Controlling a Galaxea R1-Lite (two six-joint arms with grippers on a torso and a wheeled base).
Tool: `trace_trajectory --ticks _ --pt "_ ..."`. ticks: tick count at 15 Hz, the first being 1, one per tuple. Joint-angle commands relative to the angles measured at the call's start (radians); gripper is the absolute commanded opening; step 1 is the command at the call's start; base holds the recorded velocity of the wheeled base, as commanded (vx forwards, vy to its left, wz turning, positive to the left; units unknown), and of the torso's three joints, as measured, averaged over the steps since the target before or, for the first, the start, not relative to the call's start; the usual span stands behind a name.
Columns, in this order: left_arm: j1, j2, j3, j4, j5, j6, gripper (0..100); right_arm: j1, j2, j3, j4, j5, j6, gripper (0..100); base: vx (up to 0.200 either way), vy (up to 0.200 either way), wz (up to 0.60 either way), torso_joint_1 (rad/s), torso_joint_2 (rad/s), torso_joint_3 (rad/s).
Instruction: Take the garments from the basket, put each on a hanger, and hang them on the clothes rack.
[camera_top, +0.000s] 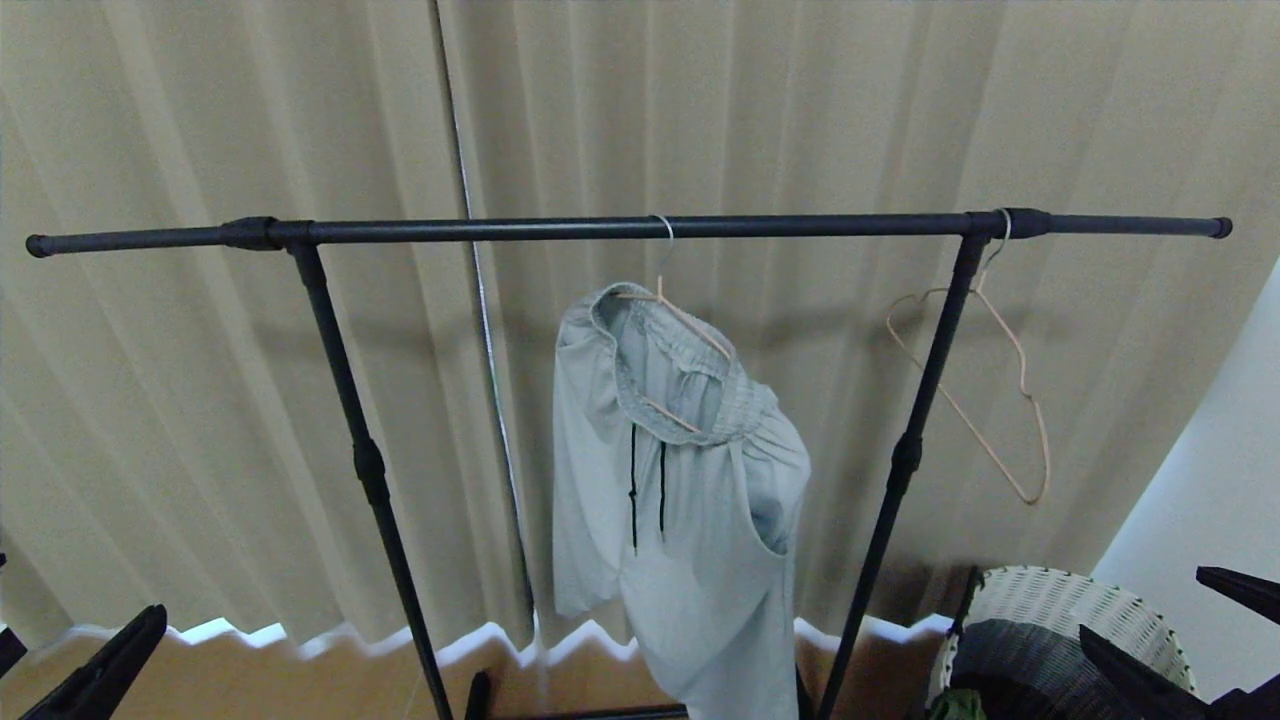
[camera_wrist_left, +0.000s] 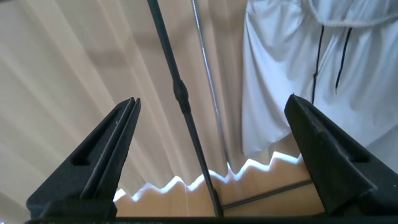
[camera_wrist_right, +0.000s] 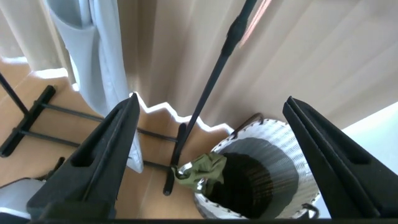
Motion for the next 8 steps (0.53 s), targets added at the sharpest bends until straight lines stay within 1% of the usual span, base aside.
trace_trajectory --ticks 1,8 --pt "0.0 0.0 0.004 -0.001 0.0 0.0 100 0.0 0.005 0.003 -0.001 0.0 0.0 100 0.0 0.0 0.0 -0.212 0.51 0.29" --pt "-0.004 -0.012 0.019 -0.002 -0.002 0.005 100 0.0 0.036 0.012 -0.007 0.002 0.001 100 0.0 0.0 0.0 -0.193 0.5 0.297"
